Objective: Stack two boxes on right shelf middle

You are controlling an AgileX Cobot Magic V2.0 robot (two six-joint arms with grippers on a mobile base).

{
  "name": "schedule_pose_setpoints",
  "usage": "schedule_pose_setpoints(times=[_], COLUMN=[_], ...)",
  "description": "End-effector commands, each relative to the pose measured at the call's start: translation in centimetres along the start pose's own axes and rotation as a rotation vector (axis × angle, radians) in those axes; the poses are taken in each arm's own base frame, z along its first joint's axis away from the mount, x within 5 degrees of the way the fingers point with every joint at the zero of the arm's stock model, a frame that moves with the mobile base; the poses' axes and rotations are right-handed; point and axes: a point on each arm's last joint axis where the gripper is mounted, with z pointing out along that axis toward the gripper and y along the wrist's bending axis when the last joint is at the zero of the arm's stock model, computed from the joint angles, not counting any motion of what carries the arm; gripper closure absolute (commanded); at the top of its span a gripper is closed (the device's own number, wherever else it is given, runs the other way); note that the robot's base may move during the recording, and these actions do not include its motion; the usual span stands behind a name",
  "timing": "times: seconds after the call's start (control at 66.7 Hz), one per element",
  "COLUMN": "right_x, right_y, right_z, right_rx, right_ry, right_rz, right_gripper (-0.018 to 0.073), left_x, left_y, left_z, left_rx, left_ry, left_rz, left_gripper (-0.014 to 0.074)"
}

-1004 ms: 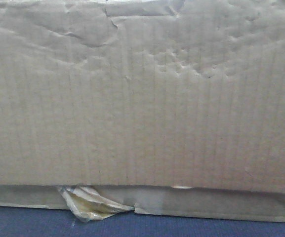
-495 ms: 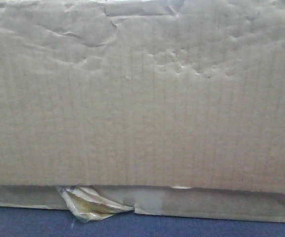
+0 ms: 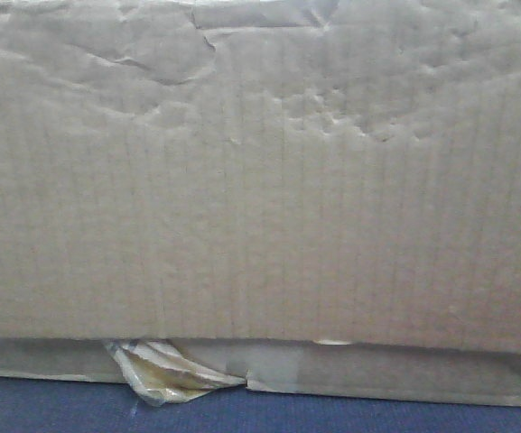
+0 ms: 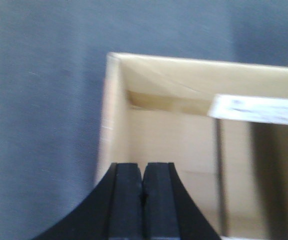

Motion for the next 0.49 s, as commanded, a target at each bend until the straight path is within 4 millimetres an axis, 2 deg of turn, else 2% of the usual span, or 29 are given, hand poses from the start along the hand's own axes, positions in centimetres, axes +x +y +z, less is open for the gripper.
schedule_pose_setpoints(times=[0.0,0.15,0.24,0.27,0.375,0.48], right_x=[-0.3,-0.3,-0.3,-0.3,-0.3,-0.3], right_y=[0.0,0.0,0.0,0.0,0.0,0.0], right_z=[0.0,0.0,0.0,0.0,0.0,0.0], right_rx=[0.005,0.005,0.005,0.005,0.005,0.005], right_ry=[-0.031,-0.031,-0.031,-0.031,-0.031,-0.031], right_rz=[-0.004,-0.004,-0.004,-0.004,-0.004,-0.004], right_gripper=[0.0728,0.0728,0.0728,0.0728,0.0728,0.0728], left_x=[-0.4,-0.3,-0.3,-0.3,-0.2,-0.1], left_y=[0.4,0.5,0.6,0.6,0.8,0.9], left_z=[-0.3,0.4,1.7,2.2,4.1,6.0], left_rx=[-0.041,-0.036,-0.031,-0.028,-0.019,-0.013], left_ry=[-0.032,-0.008,0.023,0.036,0.08,0.127], left_rz=[0.029,0.048,0.047,0.046,0.043,0.043], left_gripper=[0.0678,0.0448,0.0296,0.0269,0.0248,0.0284])
